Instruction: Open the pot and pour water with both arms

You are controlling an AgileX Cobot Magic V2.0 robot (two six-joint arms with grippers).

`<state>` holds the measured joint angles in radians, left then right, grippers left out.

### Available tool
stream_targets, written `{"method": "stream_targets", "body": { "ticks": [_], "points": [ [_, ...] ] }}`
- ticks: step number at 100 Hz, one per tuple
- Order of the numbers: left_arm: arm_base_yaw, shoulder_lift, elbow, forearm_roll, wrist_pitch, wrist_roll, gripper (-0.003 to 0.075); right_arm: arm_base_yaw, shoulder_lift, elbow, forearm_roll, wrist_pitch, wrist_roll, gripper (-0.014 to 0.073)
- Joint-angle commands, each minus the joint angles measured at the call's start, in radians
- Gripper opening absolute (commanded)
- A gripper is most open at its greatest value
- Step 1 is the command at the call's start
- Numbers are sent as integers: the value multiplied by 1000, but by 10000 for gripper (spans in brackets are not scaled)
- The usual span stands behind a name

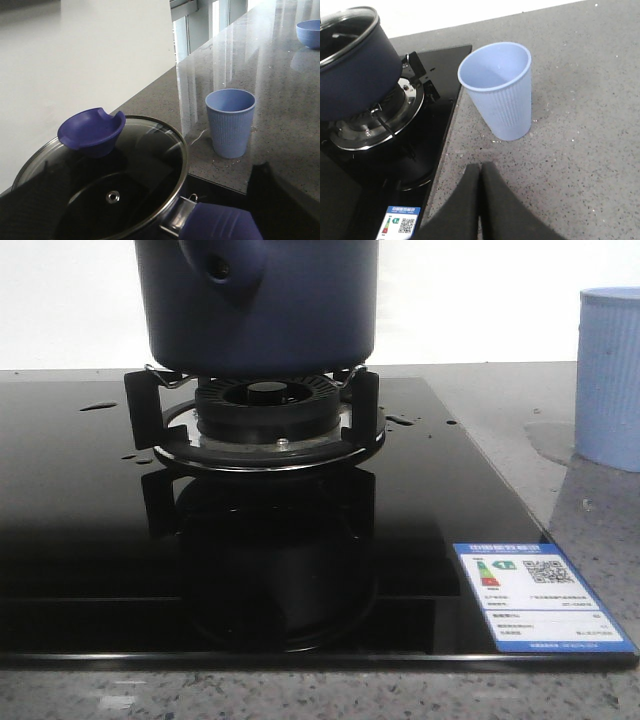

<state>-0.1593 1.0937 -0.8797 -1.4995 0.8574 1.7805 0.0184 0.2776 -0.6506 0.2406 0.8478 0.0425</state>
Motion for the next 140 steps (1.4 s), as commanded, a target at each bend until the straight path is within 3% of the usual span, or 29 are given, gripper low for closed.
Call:
{"method": "stream_targets", "body": {
  "ticks": [1,47,79,108,117,140],
  "points": [
    [-11,39,-63,-108,-12,23,662,-6,20,-33,-1,-84,-13,-74],
    [-15,346,-273,-158,128,58,662,-6,20,-33,-1,-79,-13,-74],
    [-89,462,-365,-163,88,75,662,-6,20,-33,-1,-79,-13,-74],
    [-97,506,-391,-216,64,75,659,-6,20,-33,-1,-79,-13,-74],
    [-99,515,-391,-226,82,75,615,-6,20,-33,-1,-79,-13,-74],
    [-101,517,-391,-232,107,75,375,-6,20,-33,-1,-79,-13,-74]
  ]
}}
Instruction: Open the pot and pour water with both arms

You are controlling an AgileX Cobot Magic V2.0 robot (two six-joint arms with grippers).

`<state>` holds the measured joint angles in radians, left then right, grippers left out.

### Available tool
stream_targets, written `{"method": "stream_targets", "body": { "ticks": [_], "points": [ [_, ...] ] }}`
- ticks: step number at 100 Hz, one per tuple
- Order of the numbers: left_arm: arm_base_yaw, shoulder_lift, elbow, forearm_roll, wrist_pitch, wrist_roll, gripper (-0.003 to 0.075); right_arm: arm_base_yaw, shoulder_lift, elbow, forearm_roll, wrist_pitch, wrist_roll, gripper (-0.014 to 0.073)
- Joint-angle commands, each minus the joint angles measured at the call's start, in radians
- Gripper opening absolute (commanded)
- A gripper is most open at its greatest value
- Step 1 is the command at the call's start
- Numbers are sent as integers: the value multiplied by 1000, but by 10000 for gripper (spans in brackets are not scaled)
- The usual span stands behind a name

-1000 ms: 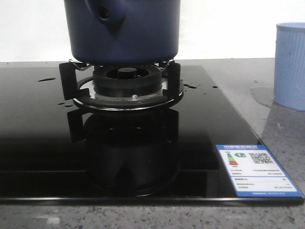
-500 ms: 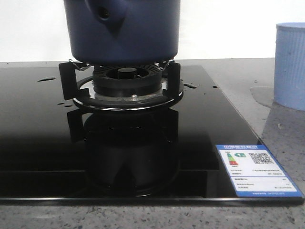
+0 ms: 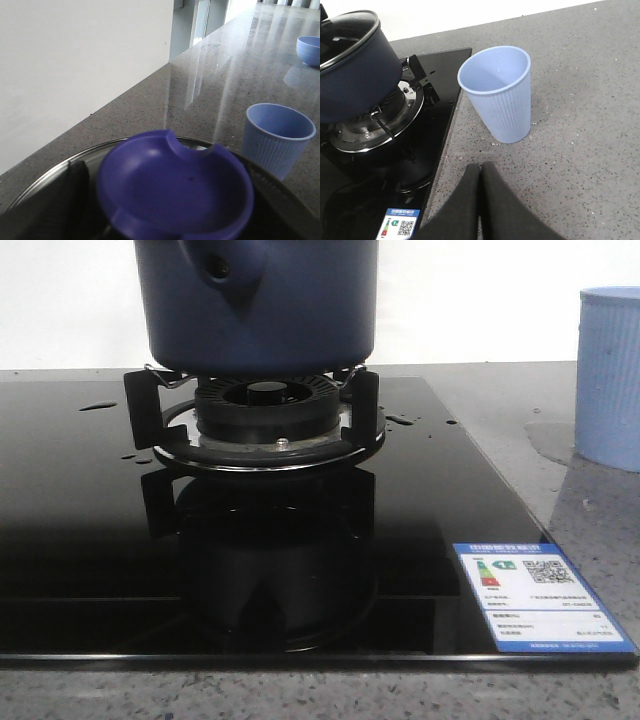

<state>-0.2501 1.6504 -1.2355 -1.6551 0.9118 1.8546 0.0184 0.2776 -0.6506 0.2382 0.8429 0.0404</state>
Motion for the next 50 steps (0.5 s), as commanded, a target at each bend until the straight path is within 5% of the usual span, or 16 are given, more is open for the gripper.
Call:
{"method": "stream_targets", "body": {
  "ticks": [1,16,50],
  "points": [
    [-10,-40,-36,-77,53,1,360,-6,20,-33,1,-74,-10,-74],
    [-10,-40,-36,-100,64,1,262,-6,20,-33,1,-74,-10,-74],
    [61,-160,-37,-200,79,-1,262,-6,20,-33,1,-191,-72,-74]
  ]
}}
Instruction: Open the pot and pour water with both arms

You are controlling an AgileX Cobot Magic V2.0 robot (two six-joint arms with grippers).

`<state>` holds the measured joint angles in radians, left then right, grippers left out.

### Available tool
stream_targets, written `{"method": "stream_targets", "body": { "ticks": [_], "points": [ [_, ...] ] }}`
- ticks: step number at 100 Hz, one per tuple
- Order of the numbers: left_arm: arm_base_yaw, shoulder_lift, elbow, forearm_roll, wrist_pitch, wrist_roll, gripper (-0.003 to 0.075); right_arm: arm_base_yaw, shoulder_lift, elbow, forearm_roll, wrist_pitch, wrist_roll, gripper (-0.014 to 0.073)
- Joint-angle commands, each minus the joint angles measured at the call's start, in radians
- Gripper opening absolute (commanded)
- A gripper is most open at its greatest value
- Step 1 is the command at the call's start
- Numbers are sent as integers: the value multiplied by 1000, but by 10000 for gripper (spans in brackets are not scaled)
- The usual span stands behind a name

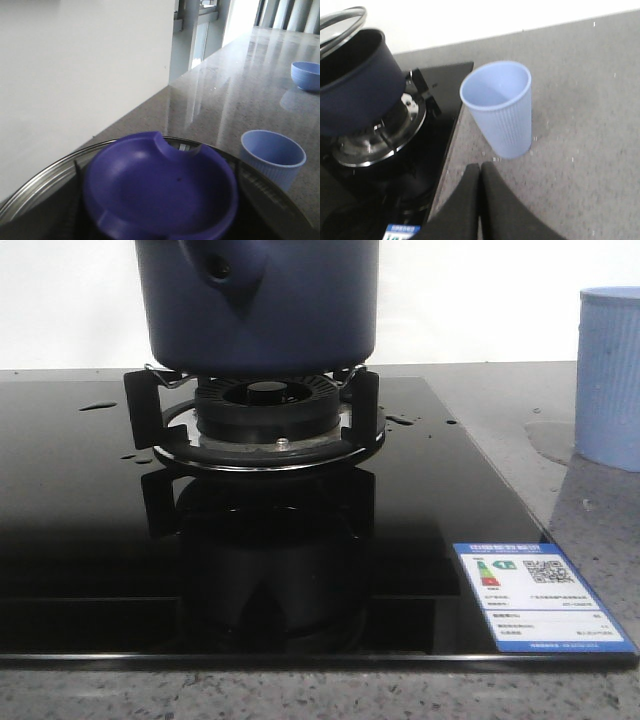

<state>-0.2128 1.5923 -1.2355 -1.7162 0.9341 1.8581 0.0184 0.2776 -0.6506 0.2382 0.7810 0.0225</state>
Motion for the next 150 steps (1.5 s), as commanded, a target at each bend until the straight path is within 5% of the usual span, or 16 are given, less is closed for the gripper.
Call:
{"method": "stream_targets", "body": {
  "ticks": [1,28,42,49,61,71,90,127,150],
  "points": [
    [28,-105,-37,-137,56,-7,262,-6,20,-33,1,-132,-67,-74],
    [91,-254,-37,-44,48,-156,262,-6,62,-33,1,-254,-275,-71],
    [93,-317,-37,11,48,-181,262,-6,136,-33,30,-289,-275,24],
    [93,-343,-37,25,48,-193,262,-6,168,-33,46,-308,-275,147],
    [93,-377,-37,25,45,-202,262,-6,232,-33,46,-335,-275,489],
    [93,-393,-37,25,44,-219,262,-2,275,-33,82,-327,-275,665],
    [93,-402,-37,32,44,-220,261,15,323,-24,82,-354,-322,664],
    [93,-402,-37,69,44,-220,261,30,320,217,122,-678,-335,664],
    [93,-402,-37,69,20,-220,261,195,347,270,108,-866,-335,664]
  ]
}}
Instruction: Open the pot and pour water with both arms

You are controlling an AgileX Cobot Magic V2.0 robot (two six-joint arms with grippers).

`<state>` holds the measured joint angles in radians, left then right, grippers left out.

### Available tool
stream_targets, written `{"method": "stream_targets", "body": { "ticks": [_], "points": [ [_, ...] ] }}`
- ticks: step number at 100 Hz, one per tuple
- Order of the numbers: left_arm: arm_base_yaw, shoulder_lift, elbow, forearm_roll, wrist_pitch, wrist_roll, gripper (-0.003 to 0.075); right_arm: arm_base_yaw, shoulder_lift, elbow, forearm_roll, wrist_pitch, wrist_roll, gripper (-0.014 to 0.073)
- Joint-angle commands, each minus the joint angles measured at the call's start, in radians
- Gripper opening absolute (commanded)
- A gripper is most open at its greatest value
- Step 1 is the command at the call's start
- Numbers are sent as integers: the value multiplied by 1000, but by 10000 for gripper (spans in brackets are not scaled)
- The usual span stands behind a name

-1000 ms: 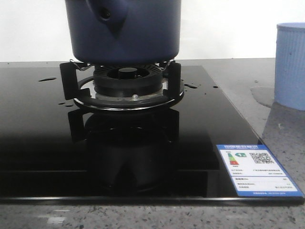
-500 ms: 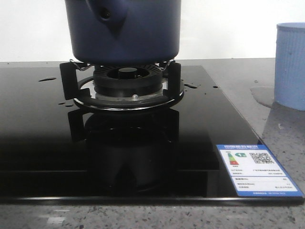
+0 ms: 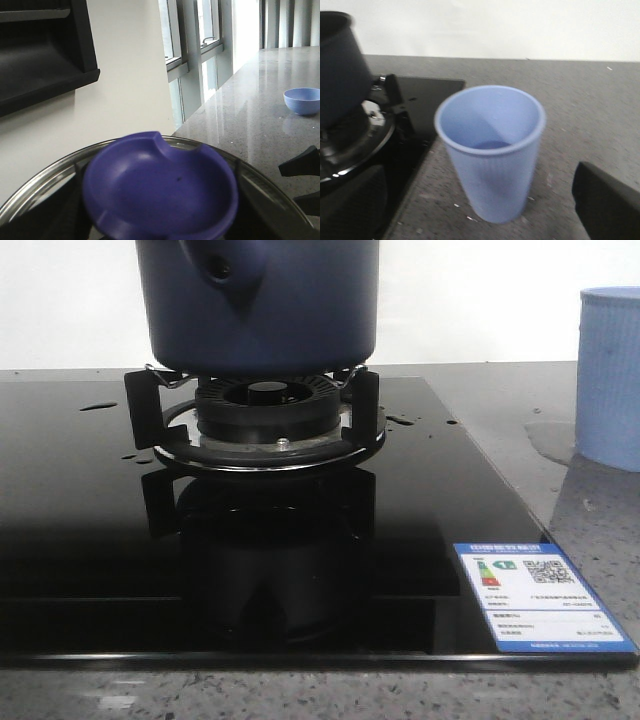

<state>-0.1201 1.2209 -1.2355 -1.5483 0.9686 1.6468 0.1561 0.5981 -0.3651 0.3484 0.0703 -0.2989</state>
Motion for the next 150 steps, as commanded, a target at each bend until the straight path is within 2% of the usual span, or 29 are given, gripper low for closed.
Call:
{"method": "stream_targets", "body": {
  "ticks": [1,10,20,47,68,85,104,115,137,150],
  "points": [
    [0,-31,-37,-99,-14,-9,261,69,36,-12,-6,-169,-14,664],
    [0,-31,-37,-99,-14,-9,261,124,89,-2,-24,-280,-15,664],
    [0,-31,-37,-99,-14,-9,261,128,161,-2,-24,-370,-15,664],
    [0,-31,-37,-99,-7,-9,261,128,242,-2,-12,-428,-15,664],
    [0,-31,-37,-99,-7,-9,261,124,328,-2,64,-534,-15,664],
    [0,-31,-37,-99,-7,-11,261,124,404,-2,87,-554,-15,664],
    [0,-31,-37,-99,-7,-11,261,124,490,-2,87,-685,-15,661],
    [0,-31,-37,-99,-7,-11,261,124,526,-2,87,-687,-15,591],
    [0,-31,-37,-99,-7,-11,261,124,540,-2,87,-681,-7,315],
    [0,-31,-37,-99,-7,-11,261,124,531,-2,82,-683,-7,248]
  ]
}}
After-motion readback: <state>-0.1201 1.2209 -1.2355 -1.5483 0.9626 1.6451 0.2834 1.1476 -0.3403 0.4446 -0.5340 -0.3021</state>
